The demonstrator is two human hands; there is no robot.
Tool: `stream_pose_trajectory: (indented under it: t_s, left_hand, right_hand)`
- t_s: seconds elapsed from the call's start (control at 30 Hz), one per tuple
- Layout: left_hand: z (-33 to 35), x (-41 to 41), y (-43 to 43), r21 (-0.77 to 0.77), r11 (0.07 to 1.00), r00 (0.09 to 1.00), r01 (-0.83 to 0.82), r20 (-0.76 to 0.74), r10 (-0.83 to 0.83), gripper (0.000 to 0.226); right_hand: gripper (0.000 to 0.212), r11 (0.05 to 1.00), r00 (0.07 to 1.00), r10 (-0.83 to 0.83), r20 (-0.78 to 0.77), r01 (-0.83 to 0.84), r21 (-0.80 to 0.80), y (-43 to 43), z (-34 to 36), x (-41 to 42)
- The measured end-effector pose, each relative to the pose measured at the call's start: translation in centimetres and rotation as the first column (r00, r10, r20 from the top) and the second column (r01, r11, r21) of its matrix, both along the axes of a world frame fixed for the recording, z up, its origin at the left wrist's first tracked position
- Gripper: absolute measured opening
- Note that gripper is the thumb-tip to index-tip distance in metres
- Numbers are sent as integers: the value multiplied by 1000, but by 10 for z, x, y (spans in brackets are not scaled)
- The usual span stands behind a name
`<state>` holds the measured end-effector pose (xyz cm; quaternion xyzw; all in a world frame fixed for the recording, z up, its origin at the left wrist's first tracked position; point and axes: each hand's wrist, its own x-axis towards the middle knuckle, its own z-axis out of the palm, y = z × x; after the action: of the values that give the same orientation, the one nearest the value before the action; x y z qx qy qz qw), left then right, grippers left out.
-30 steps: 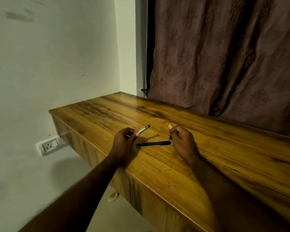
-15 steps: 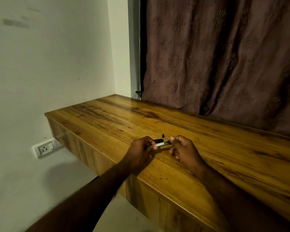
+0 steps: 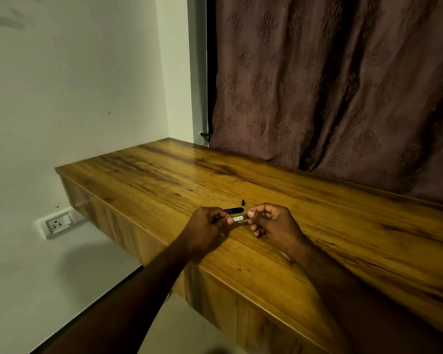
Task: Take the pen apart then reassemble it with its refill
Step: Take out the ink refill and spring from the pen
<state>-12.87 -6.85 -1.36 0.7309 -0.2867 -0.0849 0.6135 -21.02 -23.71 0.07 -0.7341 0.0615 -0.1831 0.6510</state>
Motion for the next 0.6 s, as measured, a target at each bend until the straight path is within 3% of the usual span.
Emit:
stream_pose_trajectory:
  t_s: [0.4, 0.53, 0.6]
  left_hand:
    - [-1, 1, 1, -15, 1000, 999, 19, -35, -20, 9]
    - [-5, 6, 2, -51, 999, 998, -4, -56, 1, 10]
    - [-4, 6, 3, -42, 999, 999, -9, -32, 8, 11]
  right_hand:
    - [7, 1000, 1000, -19, 5, 19, -6, 2, 1, -2]
    - [8, 996, 996, -90, 22, 89, 28, -5, 2, -4]
    - [7, 990, 990, -136, 30, 137, -31, -16, 2, -6]
